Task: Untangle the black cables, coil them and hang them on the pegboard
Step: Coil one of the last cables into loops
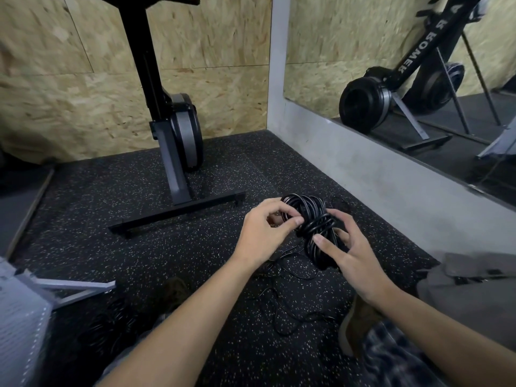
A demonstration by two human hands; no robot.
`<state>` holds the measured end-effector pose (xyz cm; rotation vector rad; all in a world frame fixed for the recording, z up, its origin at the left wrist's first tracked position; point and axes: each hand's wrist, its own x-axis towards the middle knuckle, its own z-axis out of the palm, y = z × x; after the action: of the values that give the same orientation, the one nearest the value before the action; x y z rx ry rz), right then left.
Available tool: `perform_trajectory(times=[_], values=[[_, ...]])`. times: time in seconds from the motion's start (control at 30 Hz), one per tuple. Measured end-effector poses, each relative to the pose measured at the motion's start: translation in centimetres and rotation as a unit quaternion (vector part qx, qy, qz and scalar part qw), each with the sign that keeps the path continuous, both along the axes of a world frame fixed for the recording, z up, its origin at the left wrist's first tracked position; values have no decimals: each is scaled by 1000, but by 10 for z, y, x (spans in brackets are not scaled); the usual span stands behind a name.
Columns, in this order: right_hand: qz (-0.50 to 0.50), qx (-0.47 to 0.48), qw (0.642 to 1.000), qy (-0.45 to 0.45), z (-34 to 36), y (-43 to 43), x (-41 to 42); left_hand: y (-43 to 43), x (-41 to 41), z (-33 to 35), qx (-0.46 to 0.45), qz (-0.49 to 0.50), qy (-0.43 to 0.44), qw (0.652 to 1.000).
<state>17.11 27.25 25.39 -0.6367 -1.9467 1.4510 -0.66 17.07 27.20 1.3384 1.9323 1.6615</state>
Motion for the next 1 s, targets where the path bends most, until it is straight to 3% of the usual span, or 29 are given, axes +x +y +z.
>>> perform_trajectory(times=[0.17, 0.3, 0.4, 0.57, 0.77, 0.9, 1.0], values=[[-4, -11, 1000, 2, 2, 0, -3, 0, 0, -1, -2, -24, -2, 1000], [15, 43, 999, -30, 2, -3, -4, 1, 4, -6, 21, -3, -64, 998], [30, 75, 995, -57, -5, -3, -3, 3, 3, -14, -24, 11, -101, 995], [59, 22, 996, -58, 0, 6, -6, -8, -8, 9, -92, -31, -133, 986], [143, -41, 985, -87, 14, 9, -10, -46, -51, 30, -202, -196, -78, 956], [186, -54, 974, -120, 20, 3, -19, -62, -66, 48, -272, -185, 76, 941], [190, -77, 972, -117, 23, -6, -28, -80, -73, 52, -306, -147, 105, 935]])
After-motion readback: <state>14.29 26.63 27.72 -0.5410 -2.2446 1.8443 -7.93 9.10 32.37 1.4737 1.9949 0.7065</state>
